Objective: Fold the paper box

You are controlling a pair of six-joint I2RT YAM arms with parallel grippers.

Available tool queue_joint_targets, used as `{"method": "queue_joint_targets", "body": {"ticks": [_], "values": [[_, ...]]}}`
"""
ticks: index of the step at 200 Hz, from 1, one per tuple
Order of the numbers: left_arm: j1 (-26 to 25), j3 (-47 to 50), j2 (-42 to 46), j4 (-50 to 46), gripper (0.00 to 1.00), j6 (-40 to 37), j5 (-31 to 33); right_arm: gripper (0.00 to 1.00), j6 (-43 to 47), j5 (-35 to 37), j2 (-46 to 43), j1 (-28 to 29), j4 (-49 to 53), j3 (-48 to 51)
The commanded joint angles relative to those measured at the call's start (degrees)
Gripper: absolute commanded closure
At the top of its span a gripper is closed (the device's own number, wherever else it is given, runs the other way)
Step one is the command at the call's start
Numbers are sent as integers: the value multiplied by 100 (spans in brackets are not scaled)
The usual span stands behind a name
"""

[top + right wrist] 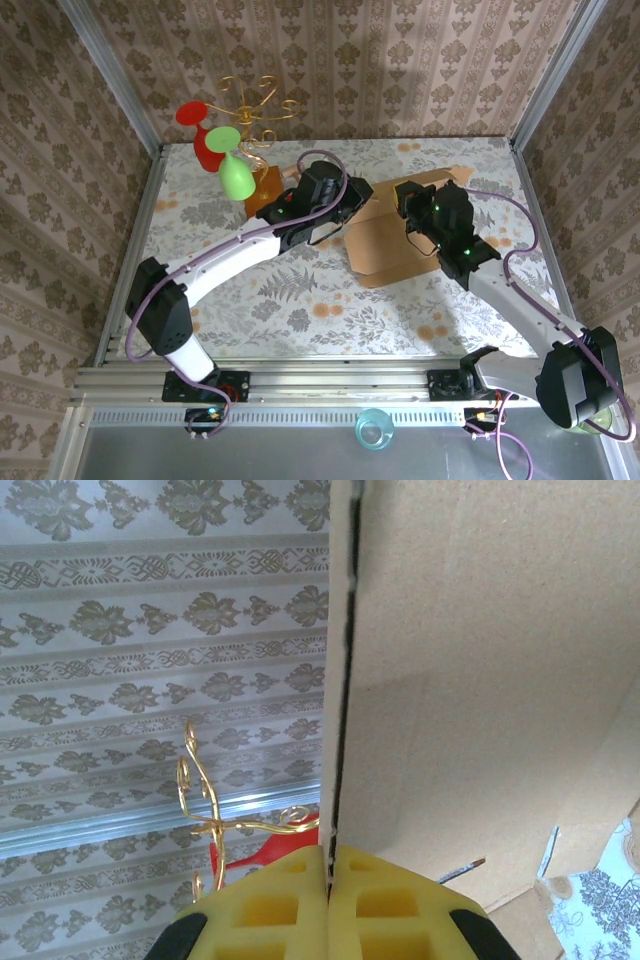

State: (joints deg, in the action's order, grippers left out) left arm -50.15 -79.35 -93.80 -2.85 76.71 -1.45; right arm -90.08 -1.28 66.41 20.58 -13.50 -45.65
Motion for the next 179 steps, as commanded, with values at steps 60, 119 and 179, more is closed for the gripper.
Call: {"method": "queue_joint_targets", "body": {"ticks": [60, 119, 179], "values": [[345, 882, 376, 902, 100, 488, -54, 60, -357, 134, 55, 87, -2215, 1076], [504, 1086, 447, 1072, 100, 579, -255, 56, -884, -142, 992, 91, -3354, 1290], [550, 1171, 510, 1098, 100, 569, -302, 54, -1289, -95, 1514, 199, -3755, 1390]]}}
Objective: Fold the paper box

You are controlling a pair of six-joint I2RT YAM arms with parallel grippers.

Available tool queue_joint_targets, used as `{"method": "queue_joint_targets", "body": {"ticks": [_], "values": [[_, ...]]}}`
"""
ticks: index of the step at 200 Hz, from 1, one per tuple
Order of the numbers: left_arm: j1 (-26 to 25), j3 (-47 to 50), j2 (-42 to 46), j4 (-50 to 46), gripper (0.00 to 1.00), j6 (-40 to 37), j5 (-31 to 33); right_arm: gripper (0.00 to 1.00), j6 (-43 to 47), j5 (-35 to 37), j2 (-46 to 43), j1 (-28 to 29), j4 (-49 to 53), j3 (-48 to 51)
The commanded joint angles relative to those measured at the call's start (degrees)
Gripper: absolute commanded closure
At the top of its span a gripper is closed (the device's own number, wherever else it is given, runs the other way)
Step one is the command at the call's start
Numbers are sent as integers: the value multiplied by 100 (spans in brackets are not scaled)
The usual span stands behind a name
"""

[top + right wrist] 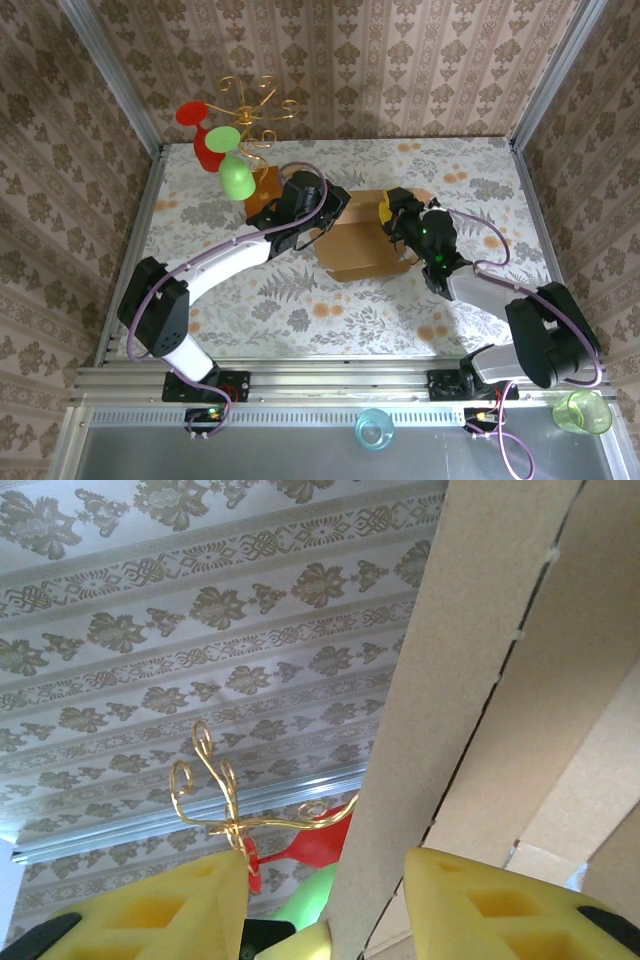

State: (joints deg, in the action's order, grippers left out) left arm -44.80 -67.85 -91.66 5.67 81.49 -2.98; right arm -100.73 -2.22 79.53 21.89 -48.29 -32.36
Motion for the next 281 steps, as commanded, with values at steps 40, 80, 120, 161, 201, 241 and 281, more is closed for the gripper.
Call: {"method": "queue_joint_targets", "body": {"ticks": [40, 80, 120, 161, 201, 241, 281], "values": [[57, 58, 302, 246, 100, 90, -172, 50, -142, 331, -324, 202, 81, 345], [53, 80, 344, 252, 100, 88, -213, 48, -139, 404, -24, 167, -433, 287], [51, 111, 392, 242, 100, 81, -220, 55, -289, 286, 664, 141, -869, -120], [55, 130, 411, 209, 100, 70, -231, 60, -294, 362, 740, 129, -952, -197], [51, 149, 412, 230, 100, 70, -238, 66, -341, 349, 862, 76, -995, -321], [54, 143, 444, 193, 100, 68, -230, 76, -393, 367, 898, 61, -955, -475], [55, 145, 442, 204, 100, 36, -264, 100, -418, 404, 854, 47, -819, -499]]}}
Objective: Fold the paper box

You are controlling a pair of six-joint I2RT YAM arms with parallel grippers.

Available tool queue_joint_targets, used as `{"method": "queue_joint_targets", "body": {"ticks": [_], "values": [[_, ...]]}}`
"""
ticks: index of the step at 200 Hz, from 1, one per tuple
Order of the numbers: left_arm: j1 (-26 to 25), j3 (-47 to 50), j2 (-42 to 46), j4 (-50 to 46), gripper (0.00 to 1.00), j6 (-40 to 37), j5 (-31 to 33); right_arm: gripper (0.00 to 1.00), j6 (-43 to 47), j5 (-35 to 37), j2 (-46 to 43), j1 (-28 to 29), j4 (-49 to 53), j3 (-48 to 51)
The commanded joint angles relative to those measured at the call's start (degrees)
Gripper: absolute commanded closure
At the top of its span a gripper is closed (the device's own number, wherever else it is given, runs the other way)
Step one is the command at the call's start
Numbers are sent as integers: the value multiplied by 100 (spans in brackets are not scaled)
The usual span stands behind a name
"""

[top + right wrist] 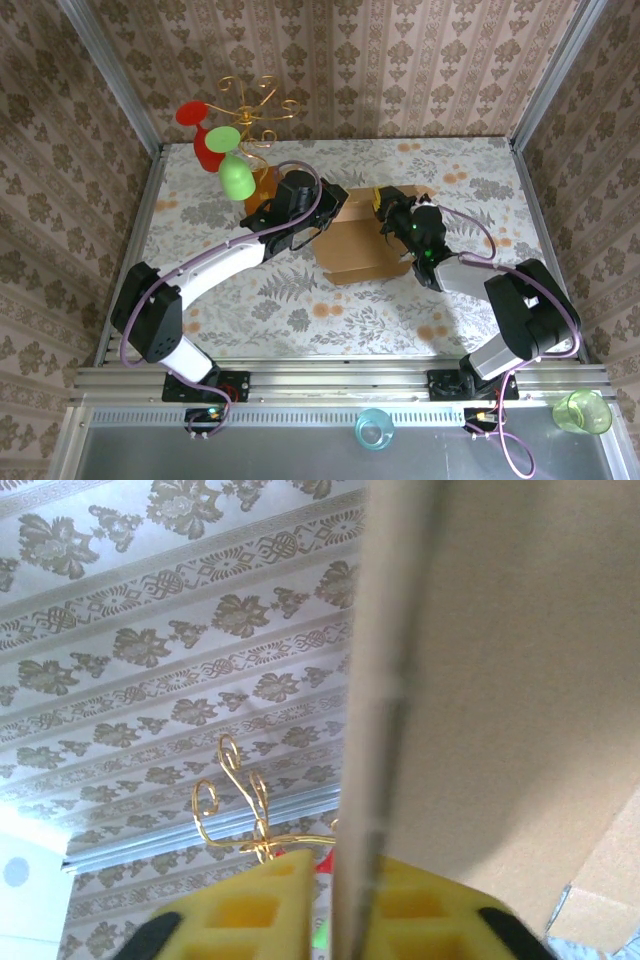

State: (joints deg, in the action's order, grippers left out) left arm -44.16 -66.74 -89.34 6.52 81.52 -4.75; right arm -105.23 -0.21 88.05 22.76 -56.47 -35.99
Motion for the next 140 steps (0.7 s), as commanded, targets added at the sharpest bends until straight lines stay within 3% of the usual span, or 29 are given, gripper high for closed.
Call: {"method": "queue_joint_targets", "body": {"ticks": [1, 7, 31, 52, 75, 103, 125, 140], "values": [[-2, 36, 213, 124, 100, 32, -91, 100, 31, 204, -3, -38, 1, -132], [5, 31, 226, 154, 96, -14, -128, 100, 21, 213, -17, -38, 51, -136], [119, -80, 454, -196, 62, -669, -257, 100, -10, 126, -272, -140, 536, -177], [314, 119, 928, -762, 49, -1309, -191, 100, 41, -31, -672, -261, 1272, -291], [731, 823, 1530, -804, 49, -1623, -194, 100, 133, -80, -1245, -385, 2298, -443], [1189, 1438, 1940, -1021, 56, -2002, -294, 100, 166, -110, -1694, -492, 3261, -652], [1287, 1981, 1854, -506, 68, -2100, -532, 100, -12, -119, -1854, -538, 3568, -694], [1271, 2312, 1609, 197, 71, -2151, -734, 100, -91, -139, -1938, -556, 3804, -760]]}}
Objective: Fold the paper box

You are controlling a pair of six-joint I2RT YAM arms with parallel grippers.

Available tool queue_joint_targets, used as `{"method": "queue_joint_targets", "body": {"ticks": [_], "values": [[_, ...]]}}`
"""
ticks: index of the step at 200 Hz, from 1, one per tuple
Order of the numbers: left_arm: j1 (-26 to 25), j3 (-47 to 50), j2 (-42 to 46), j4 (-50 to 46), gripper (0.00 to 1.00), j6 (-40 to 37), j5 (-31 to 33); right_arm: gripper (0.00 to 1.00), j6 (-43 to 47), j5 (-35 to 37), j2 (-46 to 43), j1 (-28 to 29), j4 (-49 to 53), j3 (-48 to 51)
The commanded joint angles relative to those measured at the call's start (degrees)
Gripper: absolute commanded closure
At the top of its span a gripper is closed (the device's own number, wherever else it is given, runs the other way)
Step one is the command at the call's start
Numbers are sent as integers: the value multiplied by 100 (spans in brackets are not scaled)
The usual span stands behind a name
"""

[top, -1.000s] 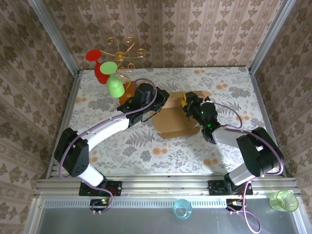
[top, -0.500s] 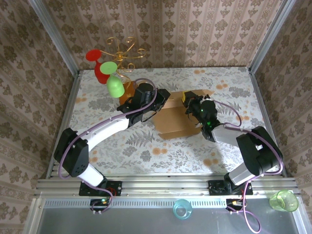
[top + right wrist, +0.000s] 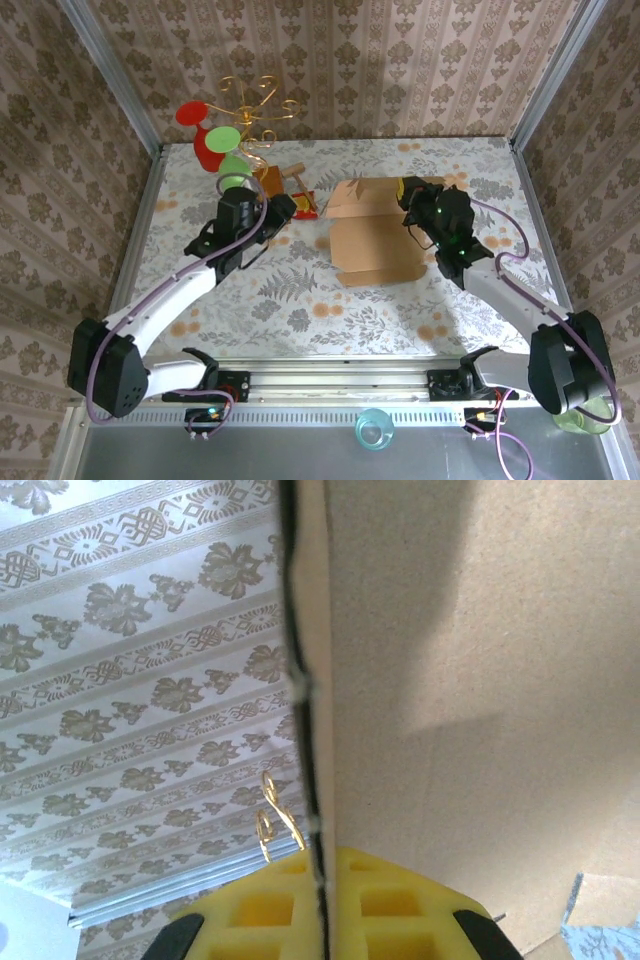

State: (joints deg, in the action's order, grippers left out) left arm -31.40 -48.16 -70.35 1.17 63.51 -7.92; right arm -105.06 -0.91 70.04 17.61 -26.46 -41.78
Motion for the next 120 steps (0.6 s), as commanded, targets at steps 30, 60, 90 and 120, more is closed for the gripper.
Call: {"method": "queue_joint_targets", "body": {"ticks": [30, 60, 90, 120], "values": [[-33, 836, -1134, 2373, 71, -343, -807, 100, -175, -76, -304, -48, 1375, -405], [-95, 997, -1943, 3857, 70, -374, -894, 100, -199, -85, -394, -88, 1846, -572], [-95, 1055, -2711, 5064, 68, -275, -1014, 100, -316, -178, -322, -155, 1829, -601], [-134, 1059, -3556, 6516, 67, 95, -1250, 100, -344, -191, -255, -190, 1800, -608]]}}
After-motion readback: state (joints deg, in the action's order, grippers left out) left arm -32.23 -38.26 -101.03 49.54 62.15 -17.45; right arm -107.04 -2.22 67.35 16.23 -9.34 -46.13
